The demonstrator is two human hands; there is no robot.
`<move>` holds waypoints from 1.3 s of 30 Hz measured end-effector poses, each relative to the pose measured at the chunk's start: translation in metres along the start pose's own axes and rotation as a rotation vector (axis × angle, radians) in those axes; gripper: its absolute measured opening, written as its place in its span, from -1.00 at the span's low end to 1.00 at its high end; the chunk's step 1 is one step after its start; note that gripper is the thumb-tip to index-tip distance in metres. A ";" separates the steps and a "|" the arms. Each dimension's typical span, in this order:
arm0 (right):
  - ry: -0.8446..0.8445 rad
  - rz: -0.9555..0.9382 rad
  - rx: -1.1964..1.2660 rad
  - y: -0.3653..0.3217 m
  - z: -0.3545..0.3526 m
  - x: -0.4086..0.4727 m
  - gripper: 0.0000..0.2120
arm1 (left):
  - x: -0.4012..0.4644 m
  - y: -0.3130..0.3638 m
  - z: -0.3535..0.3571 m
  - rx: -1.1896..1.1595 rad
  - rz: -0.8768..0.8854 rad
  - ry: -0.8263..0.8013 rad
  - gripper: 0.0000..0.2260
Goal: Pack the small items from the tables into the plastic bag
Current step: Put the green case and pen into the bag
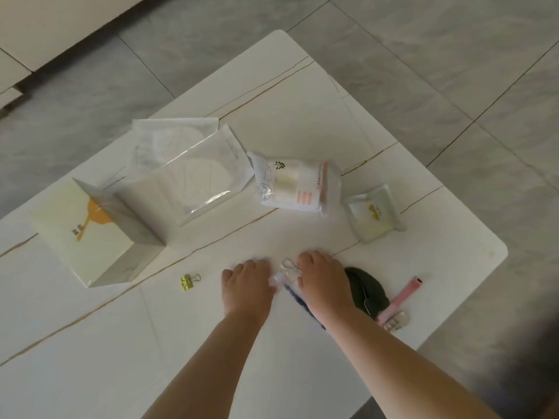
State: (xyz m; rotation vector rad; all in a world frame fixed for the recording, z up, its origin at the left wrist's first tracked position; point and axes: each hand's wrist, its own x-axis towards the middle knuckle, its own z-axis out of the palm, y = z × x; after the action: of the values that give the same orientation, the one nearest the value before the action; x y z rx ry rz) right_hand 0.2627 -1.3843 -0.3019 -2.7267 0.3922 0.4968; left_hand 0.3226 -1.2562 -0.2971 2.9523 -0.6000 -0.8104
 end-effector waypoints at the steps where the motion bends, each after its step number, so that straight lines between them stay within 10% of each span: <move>1: 0.005 0.001 0.019 0.000 -0.003 -0.002 -0.80 | -0.001 -0.002 -0.002 -0.006 -0.021 -0.017 -0.78; 24: -0.051 0.701 0.165 0.107 -0.034 -0.087 -0.58 | -0.039 0.079 0.004 -0.548 -0.609 -0.297 -0.62; 39: 0.056 0.708 0.332 0.106 -0.020 -0.074 -0.78 | -0.020 0.101 0.015 -0.402 -0.366 -0.264 -0.73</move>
State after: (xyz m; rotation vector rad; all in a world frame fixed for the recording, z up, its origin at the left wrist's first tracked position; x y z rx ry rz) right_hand 0.1676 -1.4724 -0.2857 -2.2247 1.3400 0.4686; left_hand 0.2632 -1.3414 -0.2881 2.6270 0.1081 -1.1964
